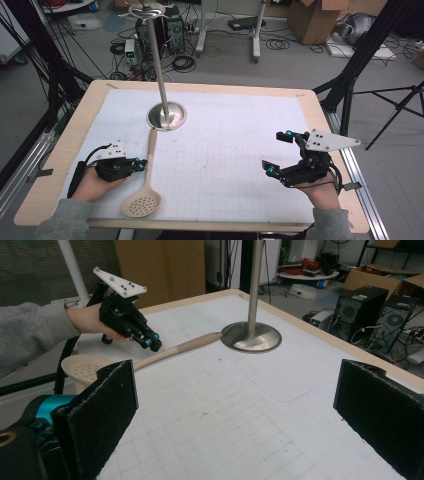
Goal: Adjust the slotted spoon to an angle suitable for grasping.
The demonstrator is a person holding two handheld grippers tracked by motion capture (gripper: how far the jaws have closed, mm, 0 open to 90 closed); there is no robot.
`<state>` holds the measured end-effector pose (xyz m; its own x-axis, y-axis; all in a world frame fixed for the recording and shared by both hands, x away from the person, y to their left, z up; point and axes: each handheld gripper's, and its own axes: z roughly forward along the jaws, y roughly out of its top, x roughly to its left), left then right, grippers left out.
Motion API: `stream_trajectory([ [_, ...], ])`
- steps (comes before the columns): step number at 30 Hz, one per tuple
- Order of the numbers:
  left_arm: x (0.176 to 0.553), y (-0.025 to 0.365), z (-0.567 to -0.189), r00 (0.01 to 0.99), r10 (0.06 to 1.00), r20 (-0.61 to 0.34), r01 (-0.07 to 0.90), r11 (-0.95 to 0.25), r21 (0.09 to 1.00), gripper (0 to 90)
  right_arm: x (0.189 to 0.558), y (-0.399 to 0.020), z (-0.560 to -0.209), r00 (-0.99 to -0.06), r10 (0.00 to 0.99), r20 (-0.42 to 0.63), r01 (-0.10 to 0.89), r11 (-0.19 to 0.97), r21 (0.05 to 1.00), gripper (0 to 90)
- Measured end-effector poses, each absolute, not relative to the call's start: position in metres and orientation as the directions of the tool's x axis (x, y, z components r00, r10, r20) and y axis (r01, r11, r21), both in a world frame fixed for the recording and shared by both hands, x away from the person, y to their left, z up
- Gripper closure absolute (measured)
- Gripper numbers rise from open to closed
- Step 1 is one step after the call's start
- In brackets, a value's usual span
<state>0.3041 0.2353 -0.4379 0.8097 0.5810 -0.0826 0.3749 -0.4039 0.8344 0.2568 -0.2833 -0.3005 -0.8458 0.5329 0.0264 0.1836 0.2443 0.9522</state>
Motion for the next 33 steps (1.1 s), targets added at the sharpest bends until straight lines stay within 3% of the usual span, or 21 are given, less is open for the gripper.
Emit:
stream_trajectory([
  [8, 0.295, 0.207, -0.446, 0.866, 0.494, -0.074, 0.356, -0.507, 0.785, 89.6, 0.256, -0.285, -0.299, -0.847, 0.531, 0.028, 0.181, 0.237, 0.954, 2.5],
  [24, 0.276, 0.242, -0.446, 0.867, 0.47, -0.168, 0.409, -0.479, 0.777, 89.7, 0.261, -0.28, -0.298, -0.855, 0.517, 0.029, 0.173, 0.232, 0.957, 2.5],
  [29, 0.277, 0.245, -0.446, 0.854, 0.482, -0.195, 0.431, -0.445, 0.785, 89.6, 0.264, -0.276, -0.299, -0.862, 0.506, 0.029, 0.173, 0.239, 0.955, 2.5],
  [33, 0.281, 0.256, -0.437, 0.815, 0.559, -0.151, 0.408, -0.371, 0.834, 89.6, 0.262, -0.275, -0.297, -0.871, 0.491, 0.024, 0.161, 0.238, 0.958, 3.6],
])
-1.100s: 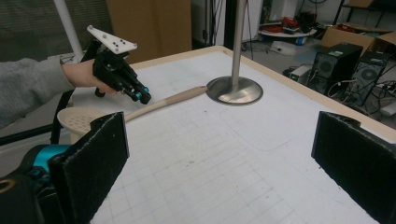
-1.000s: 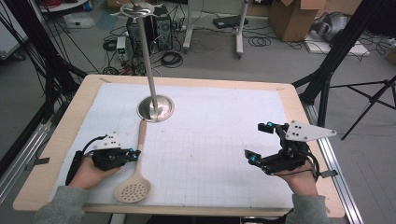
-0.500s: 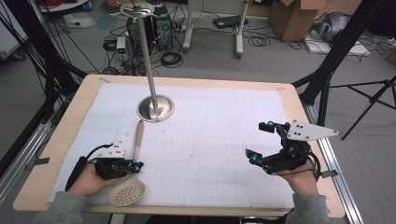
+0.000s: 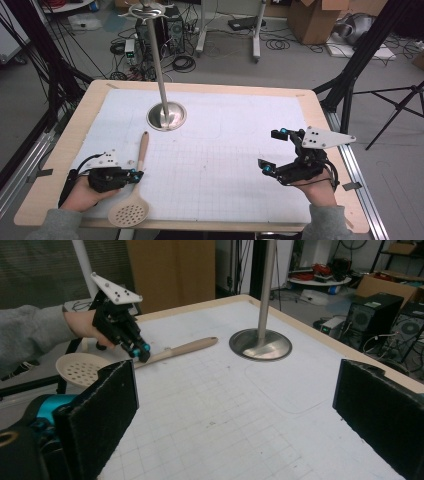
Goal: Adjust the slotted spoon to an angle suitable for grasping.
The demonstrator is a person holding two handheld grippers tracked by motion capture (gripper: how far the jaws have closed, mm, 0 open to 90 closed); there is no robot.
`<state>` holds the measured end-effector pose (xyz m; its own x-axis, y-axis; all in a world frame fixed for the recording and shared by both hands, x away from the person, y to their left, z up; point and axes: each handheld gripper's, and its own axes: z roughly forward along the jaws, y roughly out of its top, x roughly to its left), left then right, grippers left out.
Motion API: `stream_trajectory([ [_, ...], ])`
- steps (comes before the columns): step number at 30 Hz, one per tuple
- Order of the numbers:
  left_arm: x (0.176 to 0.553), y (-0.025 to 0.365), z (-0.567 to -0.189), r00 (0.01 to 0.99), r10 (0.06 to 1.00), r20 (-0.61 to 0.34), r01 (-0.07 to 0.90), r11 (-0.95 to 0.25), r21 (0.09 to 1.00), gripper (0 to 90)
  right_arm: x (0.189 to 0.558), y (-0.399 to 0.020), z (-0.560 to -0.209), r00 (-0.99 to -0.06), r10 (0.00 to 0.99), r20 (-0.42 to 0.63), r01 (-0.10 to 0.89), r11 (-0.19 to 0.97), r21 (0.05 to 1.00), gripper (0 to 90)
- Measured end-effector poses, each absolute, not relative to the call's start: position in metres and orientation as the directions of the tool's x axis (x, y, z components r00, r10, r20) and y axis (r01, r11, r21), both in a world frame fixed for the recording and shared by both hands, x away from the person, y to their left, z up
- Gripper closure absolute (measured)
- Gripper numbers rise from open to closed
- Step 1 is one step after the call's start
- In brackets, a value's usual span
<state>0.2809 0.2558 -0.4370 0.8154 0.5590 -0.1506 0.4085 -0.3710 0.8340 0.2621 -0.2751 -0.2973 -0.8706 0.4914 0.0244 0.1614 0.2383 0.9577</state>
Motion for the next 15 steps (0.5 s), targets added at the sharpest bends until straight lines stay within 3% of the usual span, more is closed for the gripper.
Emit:
stream_trajectory([
  [7, 0.291, 0.27, -0.445, 0.724, 0.681, -0.108, 0.474, -0.378, 0.795, 89.6, 0.261, -0.275, -0.299, -0.873, 0.486, 0.036, 0.173, 0.239, 0.956, 3.6],
  [15, 0.298, 0.26, -0.449, 0.746, 0.657, -0.11, 0.467, -0.398, 0.789, 89.6, 0.261, -0.277, -0.3, -0.872, 0.489, 0.033, 0.171, 0.239, 0.956, 3.5],
])
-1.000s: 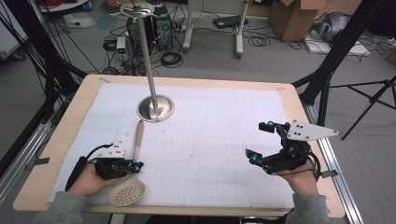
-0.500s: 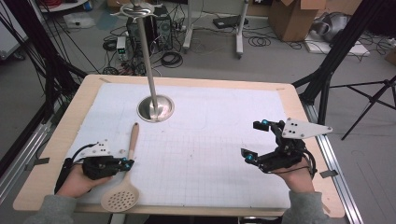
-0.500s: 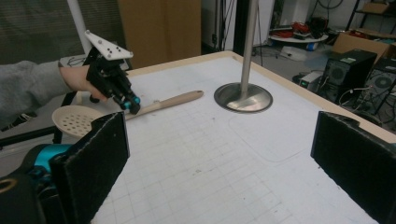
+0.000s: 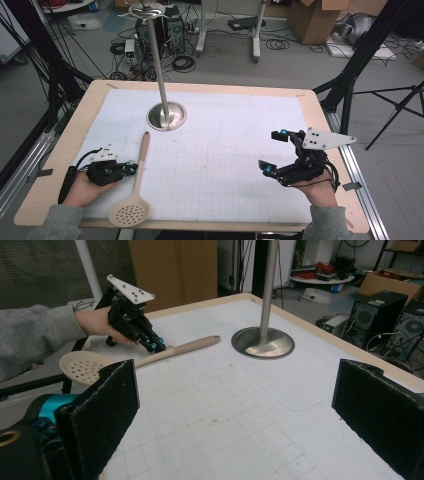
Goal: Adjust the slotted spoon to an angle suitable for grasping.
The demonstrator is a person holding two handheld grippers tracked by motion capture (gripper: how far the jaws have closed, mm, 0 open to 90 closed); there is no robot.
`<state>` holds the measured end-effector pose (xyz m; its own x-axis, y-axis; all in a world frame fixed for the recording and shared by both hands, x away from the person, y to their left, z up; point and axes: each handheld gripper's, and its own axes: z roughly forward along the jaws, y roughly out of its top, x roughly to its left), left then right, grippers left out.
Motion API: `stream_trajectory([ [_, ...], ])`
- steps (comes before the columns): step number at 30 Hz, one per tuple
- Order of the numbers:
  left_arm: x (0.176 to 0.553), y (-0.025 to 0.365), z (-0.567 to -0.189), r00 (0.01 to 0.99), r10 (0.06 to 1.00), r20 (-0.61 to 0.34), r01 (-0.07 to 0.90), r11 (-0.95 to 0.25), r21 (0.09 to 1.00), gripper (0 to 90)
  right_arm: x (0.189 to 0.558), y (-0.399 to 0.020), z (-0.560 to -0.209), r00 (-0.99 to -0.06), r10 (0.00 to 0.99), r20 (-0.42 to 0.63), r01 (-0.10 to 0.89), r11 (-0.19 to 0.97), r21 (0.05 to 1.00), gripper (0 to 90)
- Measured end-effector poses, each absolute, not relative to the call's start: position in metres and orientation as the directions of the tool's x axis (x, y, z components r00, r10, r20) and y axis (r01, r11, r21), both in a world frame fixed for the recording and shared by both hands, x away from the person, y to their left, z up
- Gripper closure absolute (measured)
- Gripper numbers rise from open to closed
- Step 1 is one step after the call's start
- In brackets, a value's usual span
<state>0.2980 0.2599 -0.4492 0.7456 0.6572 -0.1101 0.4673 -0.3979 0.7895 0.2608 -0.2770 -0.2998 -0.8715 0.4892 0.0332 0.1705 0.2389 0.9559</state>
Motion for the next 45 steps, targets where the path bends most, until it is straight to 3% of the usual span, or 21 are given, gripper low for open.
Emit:
stream_trajectory([
  [25, 0.314, 0.214, -0.448, 0.835, 0.544, -0.087, 0.397, -0.485, 0.779, 89.6, 0.246, -0.293, -0.302, -0.847, 0.531, 0.038, 0.193, 0.24, 0.951, 3.4],
  [37, 0.293, 0.22, -0.428, 0.836, 0.536, -0.118, 0.396, -0.44, 0.806, 89.6, 0.25, -0.292, -0.302, -0.851, 0.525, 0.032, 0.184, 0.239, 0.954, 3.3],
  [45, 0.281, 0.211, -0.428, 0.864, 0.496, -0.089, 0.37, -0.504, 0.781, 89.5, 0.254, -0.285, -0.302, -0.866, 0.5, 0.03, 0.177, 0.25, 0.952, 2.8],
])
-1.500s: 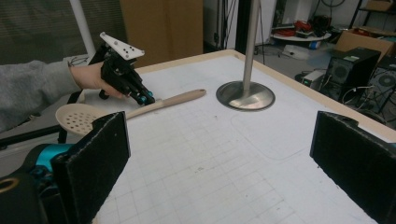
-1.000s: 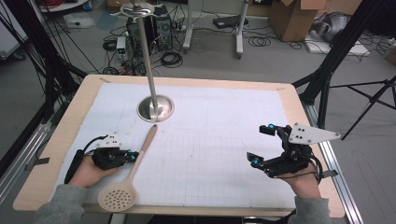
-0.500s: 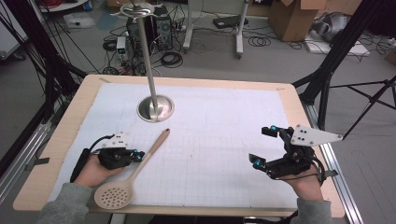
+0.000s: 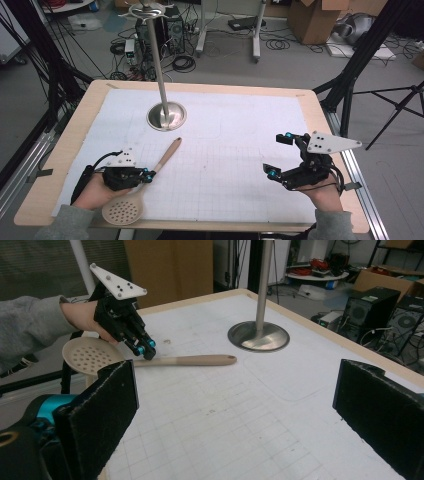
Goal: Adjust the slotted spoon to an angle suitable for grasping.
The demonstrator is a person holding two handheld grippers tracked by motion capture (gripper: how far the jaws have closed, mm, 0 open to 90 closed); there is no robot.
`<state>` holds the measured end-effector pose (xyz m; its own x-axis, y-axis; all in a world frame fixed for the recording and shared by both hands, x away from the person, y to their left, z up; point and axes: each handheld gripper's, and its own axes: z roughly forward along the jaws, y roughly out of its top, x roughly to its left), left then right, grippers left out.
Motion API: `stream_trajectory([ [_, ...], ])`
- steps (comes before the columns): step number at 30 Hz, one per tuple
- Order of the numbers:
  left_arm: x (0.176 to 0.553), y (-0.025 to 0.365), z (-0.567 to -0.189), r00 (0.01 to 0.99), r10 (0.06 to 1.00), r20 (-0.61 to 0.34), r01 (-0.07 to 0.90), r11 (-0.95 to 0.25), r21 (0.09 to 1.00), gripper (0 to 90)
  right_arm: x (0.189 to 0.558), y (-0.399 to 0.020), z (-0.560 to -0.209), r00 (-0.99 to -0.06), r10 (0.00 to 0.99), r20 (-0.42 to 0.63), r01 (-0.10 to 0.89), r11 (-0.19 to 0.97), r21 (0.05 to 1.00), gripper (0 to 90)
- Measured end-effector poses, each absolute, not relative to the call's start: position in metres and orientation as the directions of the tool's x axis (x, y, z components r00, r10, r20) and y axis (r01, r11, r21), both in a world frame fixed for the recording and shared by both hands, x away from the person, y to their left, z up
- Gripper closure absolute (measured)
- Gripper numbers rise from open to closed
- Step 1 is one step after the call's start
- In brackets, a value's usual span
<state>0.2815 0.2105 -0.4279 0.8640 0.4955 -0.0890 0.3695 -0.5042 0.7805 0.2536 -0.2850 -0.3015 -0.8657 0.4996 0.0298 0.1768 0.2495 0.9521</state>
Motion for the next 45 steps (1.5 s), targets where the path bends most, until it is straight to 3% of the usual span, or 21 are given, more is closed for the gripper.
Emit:
stream_trajectory([
  [17, 0.278, 0.214, -0.431, 0.907, 0.411, -0.094, 0.341, -0.582, 0.738, 89.6, 0.255, -0.284, -0.303, -0.871, 0.489, 0.035, 0.175, 0.244, 0.954, 2.5],
  [42, 0.288, 0.266, -0.438, 0.888, 0.437, -0.146, 0.376, -0.504, 0.778, 89.6, 0.257, -0.282, -0.306, -0.867, 0.497, 0.039, 0.189, 0.254, 0.949, 2.5],
  [45, 0.291, 0.268, -0.432, 0.857, 0.495, -0.141, 0.399, -0.467, 0.789, 89.6, 0.257, -0.281, -0.306, -0.868, 0.495, 0.041, 0.19, 0.256, 0.948, 2.5],
])
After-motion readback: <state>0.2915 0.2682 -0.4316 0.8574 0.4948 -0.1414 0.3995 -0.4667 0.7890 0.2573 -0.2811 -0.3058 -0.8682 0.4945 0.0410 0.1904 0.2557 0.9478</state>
